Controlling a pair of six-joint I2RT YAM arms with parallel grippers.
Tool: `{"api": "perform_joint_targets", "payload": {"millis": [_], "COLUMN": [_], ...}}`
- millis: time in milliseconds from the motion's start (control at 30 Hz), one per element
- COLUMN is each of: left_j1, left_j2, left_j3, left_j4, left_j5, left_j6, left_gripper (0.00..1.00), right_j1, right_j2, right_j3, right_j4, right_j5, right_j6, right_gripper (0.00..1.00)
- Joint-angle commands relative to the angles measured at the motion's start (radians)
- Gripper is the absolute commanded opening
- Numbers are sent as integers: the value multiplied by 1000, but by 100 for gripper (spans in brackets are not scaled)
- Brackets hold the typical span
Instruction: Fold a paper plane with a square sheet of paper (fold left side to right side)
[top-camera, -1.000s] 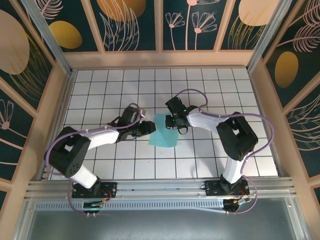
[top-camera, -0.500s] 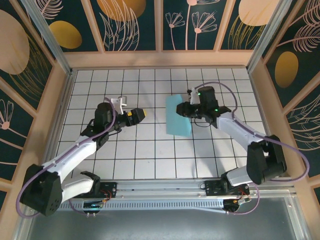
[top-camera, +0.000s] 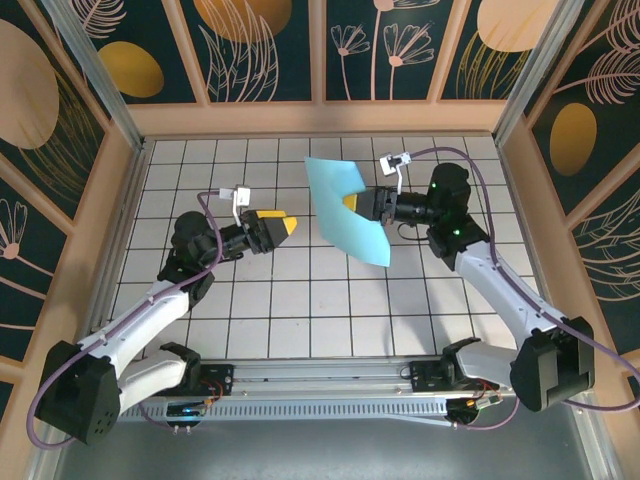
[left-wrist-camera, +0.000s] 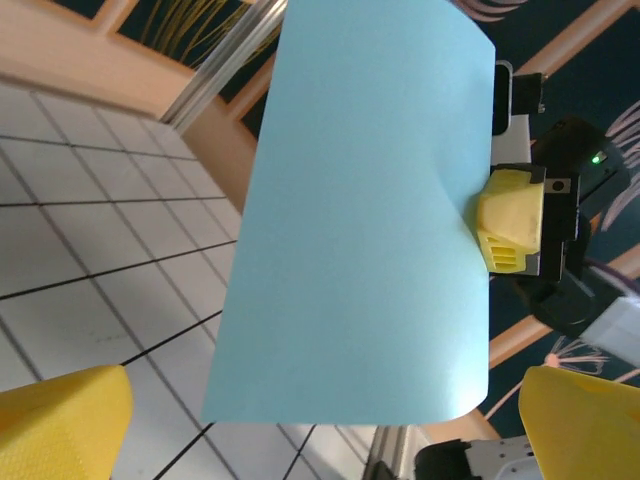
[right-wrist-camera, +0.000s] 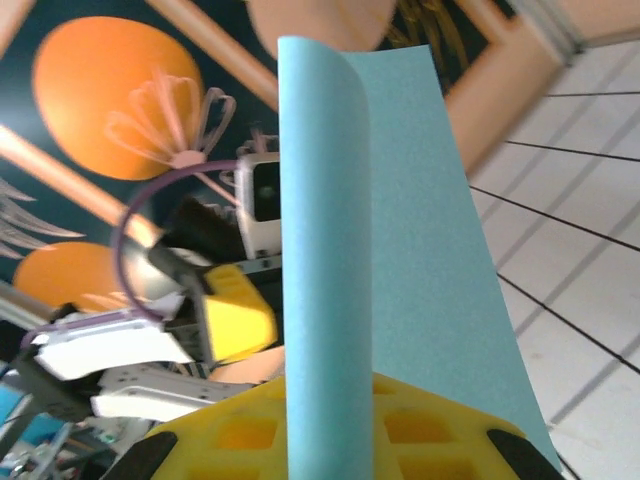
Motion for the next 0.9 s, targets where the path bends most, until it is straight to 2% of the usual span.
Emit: {"api": "perform_joint_targets", "payload": {"millis": [0, 400, 533, 600, 700, 800, 867], "left_j1": [1, 0, 0, 0, 0, 0, 0], "left_j2": [-4, -17, -15, -18, -26, -40, -47], "left_j3": [19, 69, 72, 74, 78, 77, 77], "left_j4": [154, 119, 157, 171, 170, 137, 108], "left_j5": [64, 103, 125, 138, 149, 140, 131], "left_j6": [-45, -13, -35, -45, -42, -20, -2], "left_gripper": [99, 99, 98, 94, 80, 68, 64], "right_j1": [25, 147, 154, 154, 153, 137, 125], "right_j2": [-14, 50, 61, 65, 72, 71, 67], "right_j3": [-17, 42, 41, 48, 64, 68, 69], "right_j4": [256, 319, 305, 227, 103, 40, 15], "right_j5": [-60, -53, -39, -19, 9, 31, 43], "right_j6": [165, 188, 171, 114, 35, -1, -16], "right_gripper": [16, 15, 15, 15, 15, 15, 15]}}
